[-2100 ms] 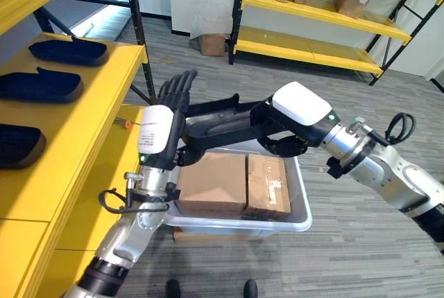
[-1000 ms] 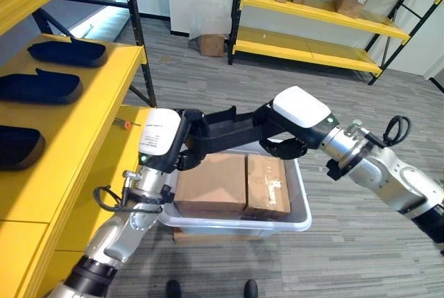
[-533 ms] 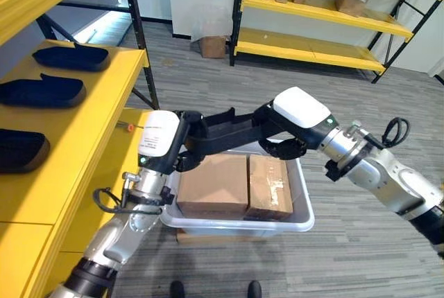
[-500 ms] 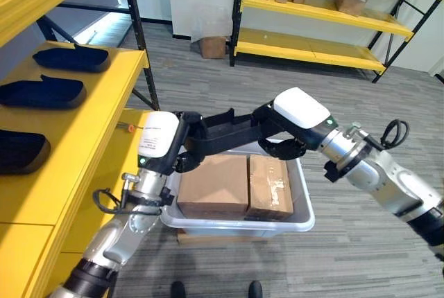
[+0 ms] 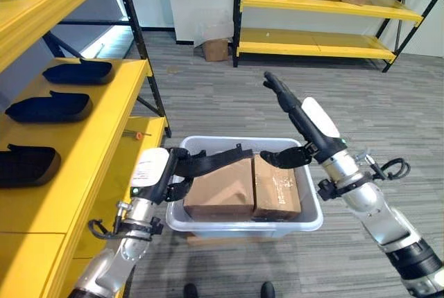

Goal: Move parts from the plastic box to the shelf.

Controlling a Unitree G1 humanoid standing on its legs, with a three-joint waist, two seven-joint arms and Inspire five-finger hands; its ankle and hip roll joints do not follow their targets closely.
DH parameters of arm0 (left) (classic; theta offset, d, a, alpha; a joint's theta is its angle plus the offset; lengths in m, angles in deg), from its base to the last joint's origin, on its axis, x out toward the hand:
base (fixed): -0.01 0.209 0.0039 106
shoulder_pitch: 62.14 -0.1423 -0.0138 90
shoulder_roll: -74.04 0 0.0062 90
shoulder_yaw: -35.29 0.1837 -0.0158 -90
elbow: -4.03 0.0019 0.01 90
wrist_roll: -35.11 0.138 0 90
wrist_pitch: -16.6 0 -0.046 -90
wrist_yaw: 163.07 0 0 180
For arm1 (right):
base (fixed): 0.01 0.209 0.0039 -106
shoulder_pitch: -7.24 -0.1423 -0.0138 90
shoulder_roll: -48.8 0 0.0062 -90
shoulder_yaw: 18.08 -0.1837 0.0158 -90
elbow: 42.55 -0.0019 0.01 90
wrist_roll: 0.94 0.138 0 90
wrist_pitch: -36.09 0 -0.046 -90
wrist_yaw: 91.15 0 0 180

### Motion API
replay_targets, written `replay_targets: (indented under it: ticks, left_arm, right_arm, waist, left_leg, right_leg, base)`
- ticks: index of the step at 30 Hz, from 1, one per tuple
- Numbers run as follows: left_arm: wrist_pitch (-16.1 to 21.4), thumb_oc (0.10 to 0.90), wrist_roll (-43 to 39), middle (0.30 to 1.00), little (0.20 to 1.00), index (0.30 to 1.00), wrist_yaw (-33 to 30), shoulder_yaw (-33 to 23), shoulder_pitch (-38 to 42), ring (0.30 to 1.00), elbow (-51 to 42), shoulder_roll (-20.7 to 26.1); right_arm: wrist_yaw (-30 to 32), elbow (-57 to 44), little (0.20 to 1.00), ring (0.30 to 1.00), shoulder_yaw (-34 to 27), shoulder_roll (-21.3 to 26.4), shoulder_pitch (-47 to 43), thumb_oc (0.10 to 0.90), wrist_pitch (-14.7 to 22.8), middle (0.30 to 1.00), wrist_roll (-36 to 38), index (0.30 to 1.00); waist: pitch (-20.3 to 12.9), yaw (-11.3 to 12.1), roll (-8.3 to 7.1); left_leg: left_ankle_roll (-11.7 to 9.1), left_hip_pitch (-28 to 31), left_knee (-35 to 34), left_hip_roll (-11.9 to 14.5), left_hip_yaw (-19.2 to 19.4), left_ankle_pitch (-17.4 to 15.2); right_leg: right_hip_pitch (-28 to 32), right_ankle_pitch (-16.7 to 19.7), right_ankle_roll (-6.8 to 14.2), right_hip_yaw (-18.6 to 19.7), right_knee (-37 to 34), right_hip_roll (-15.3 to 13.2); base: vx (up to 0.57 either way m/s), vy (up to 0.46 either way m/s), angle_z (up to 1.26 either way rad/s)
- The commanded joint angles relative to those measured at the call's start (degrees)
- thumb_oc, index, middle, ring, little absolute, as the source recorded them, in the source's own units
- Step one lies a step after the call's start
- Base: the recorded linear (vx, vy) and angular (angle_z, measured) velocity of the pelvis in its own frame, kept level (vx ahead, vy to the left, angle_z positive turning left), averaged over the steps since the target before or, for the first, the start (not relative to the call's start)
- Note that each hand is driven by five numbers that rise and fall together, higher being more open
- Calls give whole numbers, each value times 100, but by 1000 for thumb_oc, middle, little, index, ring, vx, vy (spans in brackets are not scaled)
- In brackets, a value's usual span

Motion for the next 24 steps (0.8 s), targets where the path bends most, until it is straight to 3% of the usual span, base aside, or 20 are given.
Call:
replay_targets:
  ticks: [1,10,16,19,20,24]
  left_arm:
    - [396,400,-362,300,300,300,-503,-524,673,300,-290,4]
    - [340,400,-491,300,300,300,-776,-1147,201,300,-190,-114]
    - [317,400,-304,300,300,300,-1086,-1360,179,300,-452,-17]
    - [307,400,-184,300,300,300,-1194,-1496,112,300,-596,79]
    - [314,400,-122,300,300,300,-1217,-1594,30,300,-738,142]
    - [370,400,50,300,300,300,-1193,-1583,46,300,-1061,334]
  right_arm:
    - [360,-610,1000,1000,-611,-196,-223,900,480,1000,574,1000]
    - [139,-1052,1000,1000,-1284,-500,1056,900,678,1000,1088,1000]
    - [173,-978,1000,1000,-1201,-466,974,900,746,1000,1200,1000]
    - [207,-911,1000,1000,-1043,-463,759,900,779,1000,1226,1000]
    - [218,-873,1000,1000,-866,-413,488,900,793,1000,1205,1000]
    - [267,-858,1000,1000,-697,-265,163,900,825,1000,1160,1000]
  waist:
    - [-463,-35,-92]
    - [-376,-263,144]
    - [-253,-321,317]
    - [-192,-284,374]
    - [-134,-214,407]
    - [-50,-20,450]
  left_leg:
    - [-181,251,-45,442,-65,-299]
    - [-272,238,-45,637,10,-172]
    - [-343,181,-45,909,17,64]
    - [-393,179,-45,1069,39,260]
    - [-417,144,-45,1173,49,474]
    - [-482,-111,-45,1235,-147,1025]
  right_leg:
    - [185,19,375,-103,40,-426]
    - [84,-127,228,-19,207,-226]
    - [-303,-452,42,86,790,95]
    - [-445,-561,-66,162,987,286]
    - [-550,-581,-141,224,1042,427]
    - [-476,-573,-253,81,872,532]
  base:
    - [3,-40,-3]
    - [-2,-76,-7]
    - [-49,-118,-9]
    - [-37,-169,-12]
    - [-47,-189,-22]
    - [-63,-185,-19]
